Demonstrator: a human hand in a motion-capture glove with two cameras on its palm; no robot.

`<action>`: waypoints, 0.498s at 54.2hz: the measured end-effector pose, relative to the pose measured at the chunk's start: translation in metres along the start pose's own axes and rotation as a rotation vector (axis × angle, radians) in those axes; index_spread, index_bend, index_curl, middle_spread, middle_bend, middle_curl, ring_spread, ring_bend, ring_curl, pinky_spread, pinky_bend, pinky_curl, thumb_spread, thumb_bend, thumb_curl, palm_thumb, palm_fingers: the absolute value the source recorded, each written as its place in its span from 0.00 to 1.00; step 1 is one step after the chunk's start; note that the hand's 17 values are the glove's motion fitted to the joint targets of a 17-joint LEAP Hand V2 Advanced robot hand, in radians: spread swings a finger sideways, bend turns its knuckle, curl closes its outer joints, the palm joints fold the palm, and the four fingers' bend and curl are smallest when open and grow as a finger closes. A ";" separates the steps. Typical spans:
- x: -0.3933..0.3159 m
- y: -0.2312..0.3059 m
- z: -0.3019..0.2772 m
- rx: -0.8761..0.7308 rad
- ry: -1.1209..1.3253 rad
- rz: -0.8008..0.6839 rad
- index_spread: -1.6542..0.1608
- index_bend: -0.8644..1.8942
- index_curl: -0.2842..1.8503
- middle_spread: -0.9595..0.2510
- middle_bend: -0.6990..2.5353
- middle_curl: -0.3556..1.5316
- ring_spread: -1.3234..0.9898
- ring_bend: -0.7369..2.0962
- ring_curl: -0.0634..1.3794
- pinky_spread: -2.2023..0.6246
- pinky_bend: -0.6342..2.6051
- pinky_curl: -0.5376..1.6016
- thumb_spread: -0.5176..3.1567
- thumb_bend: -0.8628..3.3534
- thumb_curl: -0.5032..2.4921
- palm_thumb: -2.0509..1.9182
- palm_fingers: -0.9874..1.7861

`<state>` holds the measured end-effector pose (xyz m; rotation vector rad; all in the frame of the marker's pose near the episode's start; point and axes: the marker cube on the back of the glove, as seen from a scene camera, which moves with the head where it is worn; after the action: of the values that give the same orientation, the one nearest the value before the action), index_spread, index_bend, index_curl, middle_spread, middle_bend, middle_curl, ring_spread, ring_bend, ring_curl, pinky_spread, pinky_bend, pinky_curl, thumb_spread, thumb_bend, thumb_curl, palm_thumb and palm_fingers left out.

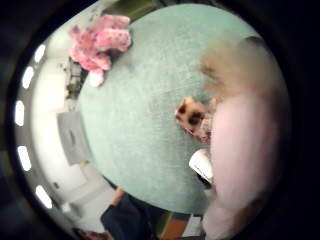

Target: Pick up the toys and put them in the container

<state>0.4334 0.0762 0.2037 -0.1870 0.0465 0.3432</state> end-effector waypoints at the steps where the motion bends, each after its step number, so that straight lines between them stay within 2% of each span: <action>1: 0.000 0.000 -0.003 0.009 0.001 0.003 0.71 0.57 0.39 0.74 0.29 0.29 0.45 0.48 0.18 0.72 0.47 0.42 0.49 0.28 0.31 0.67 0.57; 6: -0.003 0.000 -0.015 0.040 0.013 0.009 0.71 0.51 0.38 0.68 0.30 0.30 0.41 0.56 0.23 0.67 0.48 0.42 0.47 0.27 0.32 0.67 0.68; 8: -0.005 0.000 -0.019 0.050 0.012 0.008 0.71 0.47 0.37 0.63 0.35 0.33 0.40 0.60 0.26 0.65 0.46 0.41 0.46 0.27 0.33 0.68 0.74; 12: -0.008 0.002 -0.029 0.068 0.015 0.009 0.71 0.43 0.37 0.57 0.42 0.38 0.40 0.63 0.30 0.63 0.43 0.41 0.43 0.26 0.34 0.68 0.79; 20: -0.024 0.004 -0.061 0.095 0.006 -0.026 0.71 0.39 0.38 0.54 0.50 0.44 0.40 0.67 0.34 0.62 0.42 0.41 0.39 0.25 0.37 0.67 0.80; 27: -0.056 0.009 -0.106 0.150 -0.004 -0.081 0.71 0.43 0.42 0.53 0.54 0.47 0.41 0.69 0.36 0.61 0.41 0.41 0.37 0.24 0.38 0.66 0.83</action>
<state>0.3767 0.0456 0.1028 -0.0396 0.0604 0.2584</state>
